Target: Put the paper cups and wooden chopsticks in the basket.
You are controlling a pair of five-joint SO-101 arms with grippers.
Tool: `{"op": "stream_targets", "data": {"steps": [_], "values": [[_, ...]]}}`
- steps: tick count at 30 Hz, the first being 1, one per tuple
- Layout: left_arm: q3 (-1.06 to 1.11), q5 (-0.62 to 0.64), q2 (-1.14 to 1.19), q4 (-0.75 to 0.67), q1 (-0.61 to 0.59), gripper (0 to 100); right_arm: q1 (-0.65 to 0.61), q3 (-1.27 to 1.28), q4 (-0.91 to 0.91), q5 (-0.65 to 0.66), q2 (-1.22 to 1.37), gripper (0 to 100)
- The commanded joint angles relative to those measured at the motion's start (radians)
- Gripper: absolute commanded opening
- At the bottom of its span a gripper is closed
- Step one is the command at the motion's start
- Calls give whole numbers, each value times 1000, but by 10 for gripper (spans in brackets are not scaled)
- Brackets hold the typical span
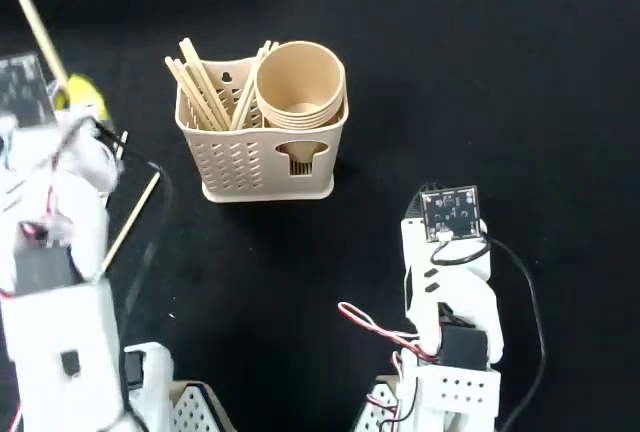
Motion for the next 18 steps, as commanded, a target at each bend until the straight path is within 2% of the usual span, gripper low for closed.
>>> {"op": "stream_targets", "data": {"steps": [1, 3, 5, 12, 18], "values": [[97, 43, -230, -333, 213, 29, -11, -4, 5, 6, -13, 11], [171, 38, -250, -508, 298, 29, -11, -4, 5, 6, -13, 11], [209, 38, -233, -612, 341, 29, -11, -4, 5, 6, -13, 11], [216, 46, 14, -652, 343, 29, -11, -4, 3, 6, -13, 11], [266, 48, 176, -769, 352, 29, -11, -4, 2, 6, -13, 11]]}}
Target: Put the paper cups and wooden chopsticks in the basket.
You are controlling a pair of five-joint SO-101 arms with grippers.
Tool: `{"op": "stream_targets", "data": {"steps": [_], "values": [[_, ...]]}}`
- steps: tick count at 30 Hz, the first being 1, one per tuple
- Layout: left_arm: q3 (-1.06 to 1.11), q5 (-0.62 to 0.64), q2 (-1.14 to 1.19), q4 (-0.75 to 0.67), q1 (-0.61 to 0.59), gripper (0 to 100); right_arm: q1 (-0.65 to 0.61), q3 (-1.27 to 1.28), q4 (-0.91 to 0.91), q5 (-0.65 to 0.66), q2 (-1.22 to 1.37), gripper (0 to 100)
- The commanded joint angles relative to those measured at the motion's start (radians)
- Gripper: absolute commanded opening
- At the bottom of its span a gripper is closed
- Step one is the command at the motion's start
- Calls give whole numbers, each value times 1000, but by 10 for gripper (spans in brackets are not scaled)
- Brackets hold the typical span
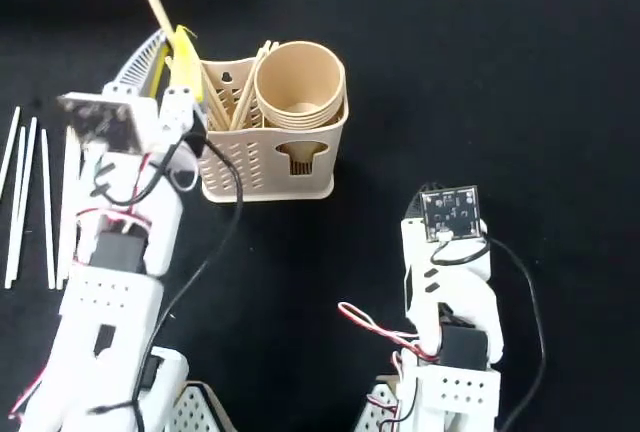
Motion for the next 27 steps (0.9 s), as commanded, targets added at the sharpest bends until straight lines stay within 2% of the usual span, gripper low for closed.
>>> {"op": "stream_targets", "data": {"steps": [1, 3, 7, 11, 14, 18, 22, 24, 27], "values": [[35, 11, 78, -74, 18, 33, -11, -4, 2, 6, -13, 11], [42, 11, 100, -46, 18, 52, -11, -4, 0, 6, -13, 11], [16, 11, 109, 106, 10, 164, -9, -4, 0, 6, -13, 11], [-58, 11, 98, 285, 8, 187, -9, -4, 0, 6, -13, 11], [-182, 8, 98, 456, -41, 188, -9, -4, 0, 6, -13, 11], [-409, -15, 117, 824, -186, 187, -8, -4, 0, 6, -13, 11], [-601, -64, 193, 1129, -400, 188, -9, -4, 0, 6, -13, 11], [-648, -129, 261, 1198, -493, 188, -9, -4, 0, 6, -13, 11], [-654, -218, 397, 1211, -599, 188, -11, -4, 2, 6, -13, 11]]}}
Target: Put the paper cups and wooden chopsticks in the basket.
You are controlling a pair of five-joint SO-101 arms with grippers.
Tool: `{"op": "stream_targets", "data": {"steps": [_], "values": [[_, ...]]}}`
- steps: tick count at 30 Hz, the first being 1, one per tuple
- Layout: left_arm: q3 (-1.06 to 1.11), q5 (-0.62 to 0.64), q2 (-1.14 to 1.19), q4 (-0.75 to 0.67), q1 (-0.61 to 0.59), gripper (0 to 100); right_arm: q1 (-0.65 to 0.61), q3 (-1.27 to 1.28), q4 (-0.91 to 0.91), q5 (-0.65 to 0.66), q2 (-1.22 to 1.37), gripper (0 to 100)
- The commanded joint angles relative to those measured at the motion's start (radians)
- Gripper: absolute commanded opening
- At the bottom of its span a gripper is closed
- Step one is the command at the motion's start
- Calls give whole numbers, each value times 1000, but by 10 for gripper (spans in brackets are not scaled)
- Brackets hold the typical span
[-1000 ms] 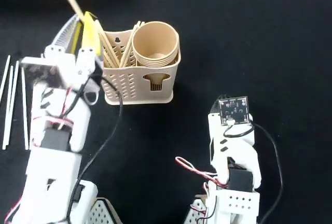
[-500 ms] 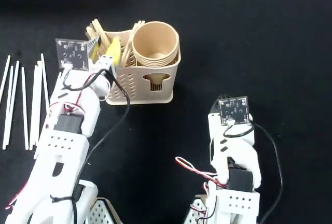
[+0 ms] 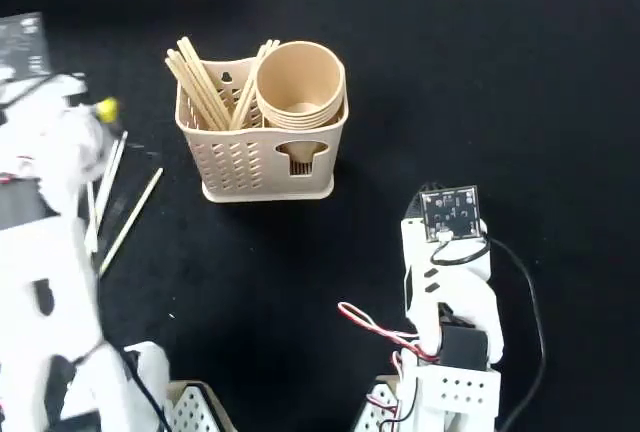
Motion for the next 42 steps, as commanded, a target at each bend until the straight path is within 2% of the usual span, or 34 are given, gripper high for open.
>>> {"op": "stream_targets", "data": {"steps": [1, 5, 10, 22, 27, 29, 34, 42], "values": [[-77, -127, 187, 48, -168, 188, -11, -4, 3, 6, -13, 11], [-87, -203, 434, -11, -220, 186, -11, -4, 3, 6, -13, 11], [-148, -267, 735, -91, -220, 184, -11, -4, 5, 6, -13, 11], [-524, -276, 1247, -81, -226, 183, -11, -4, 5, 6, -13, 11], [-558, -282, 1312, -81, -228, 68, -11, -4, 3, 6, -13, 11], [-550, -330, 1312, -64, -223, 24, -11, -4, 3, 6, -13, 11], [-561, -402, 1312, 46, -208, 29, -11, -4, 3, 6, -13, 11], [-562, -404, 1307, 60, -203, 29, -11, -4, 3, 6, -13, 11]]}}
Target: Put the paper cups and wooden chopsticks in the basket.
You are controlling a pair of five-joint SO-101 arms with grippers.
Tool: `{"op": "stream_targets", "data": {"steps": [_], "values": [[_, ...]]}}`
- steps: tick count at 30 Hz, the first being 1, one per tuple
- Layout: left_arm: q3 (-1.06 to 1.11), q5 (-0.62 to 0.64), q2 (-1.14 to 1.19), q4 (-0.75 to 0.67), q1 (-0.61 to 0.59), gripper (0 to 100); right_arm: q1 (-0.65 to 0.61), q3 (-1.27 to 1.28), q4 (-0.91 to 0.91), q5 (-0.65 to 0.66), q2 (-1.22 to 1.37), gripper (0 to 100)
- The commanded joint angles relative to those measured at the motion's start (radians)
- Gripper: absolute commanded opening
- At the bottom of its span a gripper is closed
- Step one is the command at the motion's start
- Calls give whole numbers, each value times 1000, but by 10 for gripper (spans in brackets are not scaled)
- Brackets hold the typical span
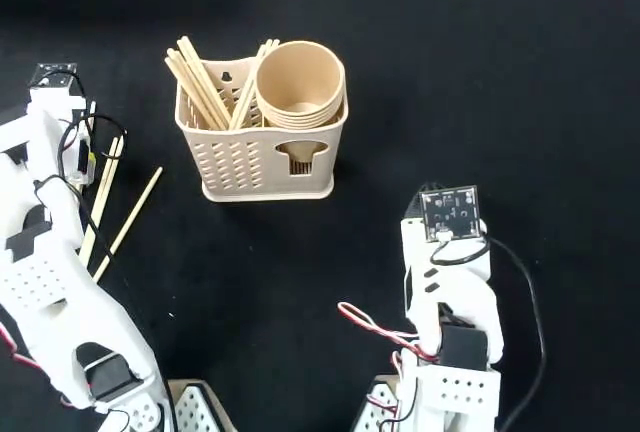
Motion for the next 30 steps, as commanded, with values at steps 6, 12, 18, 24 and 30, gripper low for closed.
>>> {"op": "stream_targets", "data": {"steps": [6, 12, 18, 24, 30], "values": [[38, -9, -115, 77, -10, 29, -11, -4, 3, 5, -13, 11], [124, -6, -282, 101, 15, 29, -11, -4, 3, 5, -13, 11], [220, -6, -440, 89, 22, 29, -11, -4, 3, 5, -13, 11], [291, -5, -600, 91, 21, 29, -11, -4, 3, 5, -13, 11], [326, 84, -766, 87, 22, 29, -11, -4, 3, 5, -13, 11]]}}
